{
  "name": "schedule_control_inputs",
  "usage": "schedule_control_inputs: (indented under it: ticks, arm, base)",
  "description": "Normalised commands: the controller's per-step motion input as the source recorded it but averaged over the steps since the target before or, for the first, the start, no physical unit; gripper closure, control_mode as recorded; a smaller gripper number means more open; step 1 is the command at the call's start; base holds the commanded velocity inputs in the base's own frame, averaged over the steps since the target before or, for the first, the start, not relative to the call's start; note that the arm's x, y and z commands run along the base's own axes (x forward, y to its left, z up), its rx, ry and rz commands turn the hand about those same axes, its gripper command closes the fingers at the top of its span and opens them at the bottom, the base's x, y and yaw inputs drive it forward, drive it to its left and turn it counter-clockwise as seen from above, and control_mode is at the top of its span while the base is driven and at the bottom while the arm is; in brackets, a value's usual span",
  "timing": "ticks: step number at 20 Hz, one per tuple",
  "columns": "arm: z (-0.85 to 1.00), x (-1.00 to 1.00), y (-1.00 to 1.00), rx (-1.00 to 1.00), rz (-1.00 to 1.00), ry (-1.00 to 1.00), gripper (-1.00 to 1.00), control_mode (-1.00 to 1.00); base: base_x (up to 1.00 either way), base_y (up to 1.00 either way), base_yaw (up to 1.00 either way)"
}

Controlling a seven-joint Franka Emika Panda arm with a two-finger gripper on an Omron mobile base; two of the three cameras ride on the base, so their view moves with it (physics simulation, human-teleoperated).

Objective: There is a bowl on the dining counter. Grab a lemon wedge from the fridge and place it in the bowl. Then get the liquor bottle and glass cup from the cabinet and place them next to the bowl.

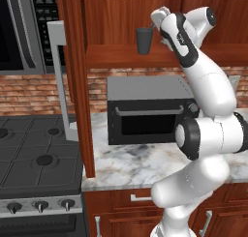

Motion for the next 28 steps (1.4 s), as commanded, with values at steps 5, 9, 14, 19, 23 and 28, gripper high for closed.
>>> schedule_control_inputs:
  ticks: [5,9,14,19,23,28]
  arm:
    - [0.00,0.25,0.06,0.02,0.02,0.00,-1.00,-1.00]
    - [0.00,0.19,0.09,0.01,0.02,0.00,-1.00,-1.00]
    - [0.00,0.21,0.04,0.02,0.01,0.01,-1.00,-1.00]
    - [0.00,0.19,0.01,0.01,0.01,0.02,-1.00,-1.00]
    - [0.00,0.18,0.00,0.00,0.01,0.03,-1.00,-1.00]
    - [0.00,0.16,0.00,0.00,0.01,0.03,-1.00,-1.00]
  base:
    - [0.00,0.00,0.00]
    - [0.00,0.00,0.00]
    - [0.00,0.00,0.00]
    - [0.00,0.00,0.00]
    - [0.00,0.00,0.00]
    - [0.00,0.00,0.00]
